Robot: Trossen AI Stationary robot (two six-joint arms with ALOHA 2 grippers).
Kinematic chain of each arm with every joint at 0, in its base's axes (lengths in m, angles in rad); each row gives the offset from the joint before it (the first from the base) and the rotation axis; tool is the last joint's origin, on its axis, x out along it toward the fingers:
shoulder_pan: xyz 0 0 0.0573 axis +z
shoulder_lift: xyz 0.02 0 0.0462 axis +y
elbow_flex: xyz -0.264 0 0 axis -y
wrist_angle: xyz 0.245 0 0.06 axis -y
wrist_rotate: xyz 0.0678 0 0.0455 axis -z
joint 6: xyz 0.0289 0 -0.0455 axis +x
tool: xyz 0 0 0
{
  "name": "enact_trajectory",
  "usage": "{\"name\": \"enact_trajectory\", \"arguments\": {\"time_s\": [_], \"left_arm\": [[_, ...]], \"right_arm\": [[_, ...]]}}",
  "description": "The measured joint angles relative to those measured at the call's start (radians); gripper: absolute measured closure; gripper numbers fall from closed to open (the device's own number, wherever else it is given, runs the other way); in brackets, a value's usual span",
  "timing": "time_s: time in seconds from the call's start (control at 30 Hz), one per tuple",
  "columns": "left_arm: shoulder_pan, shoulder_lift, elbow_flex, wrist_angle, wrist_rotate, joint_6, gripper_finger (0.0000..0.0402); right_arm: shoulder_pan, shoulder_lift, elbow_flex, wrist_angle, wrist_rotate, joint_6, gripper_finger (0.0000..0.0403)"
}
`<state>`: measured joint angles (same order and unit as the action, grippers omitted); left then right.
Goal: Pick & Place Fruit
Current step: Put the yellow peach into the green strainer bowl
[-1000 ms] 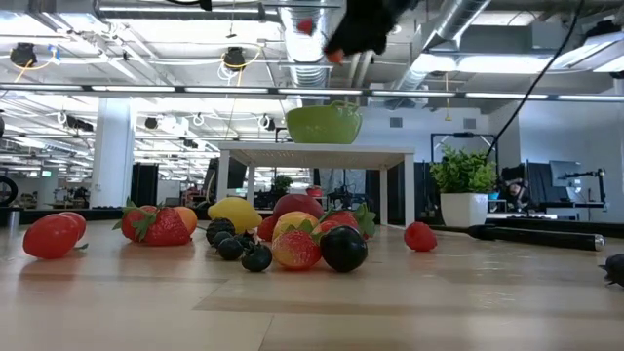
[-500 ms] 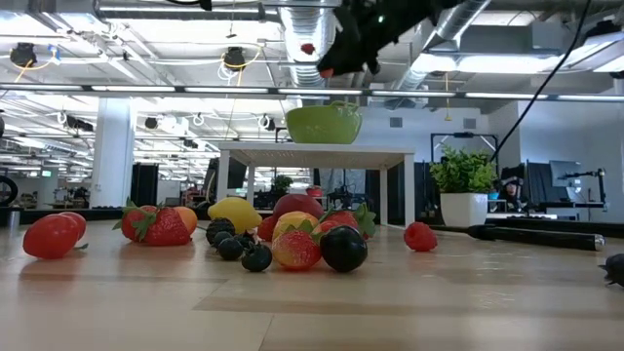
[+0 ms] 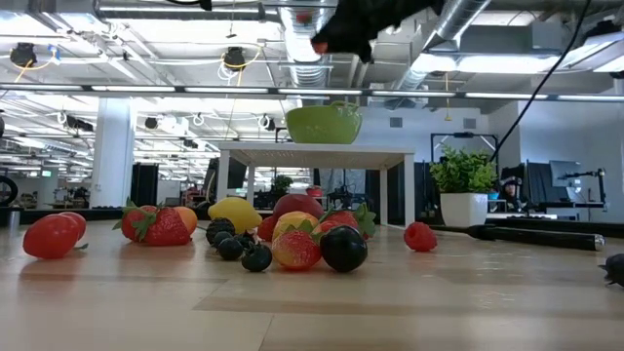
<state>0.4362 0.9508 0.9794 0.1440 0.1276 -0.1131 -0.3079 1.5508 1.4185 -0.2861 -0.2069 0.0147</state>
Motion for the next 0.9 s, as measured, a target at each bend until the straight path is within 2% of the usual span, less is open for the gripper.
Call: {"name": "enact_trajectory", "arguments": {"time_s": [0.2,0.43,0.7,0.9], "left_arm": [[0.0,0.0,0.0,0.0,0.0,0.0,0.0259],[0.0,0.0,0.0,0.0,0.0,0.0,0.0259],[0.0,0.0,0.0,0.002,0.0,0.0,0.0259],[0.0,0.0,0.0,0.008,0.0,0.0,0.0259]], "right_arm": [[0.158,-0.027,0.0,-0.201,-0.036,0.028,0.029],[0.32,0.022,-0.006,-0.489,0.003,0.178,0.029],[0.433,0.2,0.0,-0.584,0.137,0.23,0.029],[0.46,0.363,-0.003,-0.683,0.164,0.233,0.029]]}}
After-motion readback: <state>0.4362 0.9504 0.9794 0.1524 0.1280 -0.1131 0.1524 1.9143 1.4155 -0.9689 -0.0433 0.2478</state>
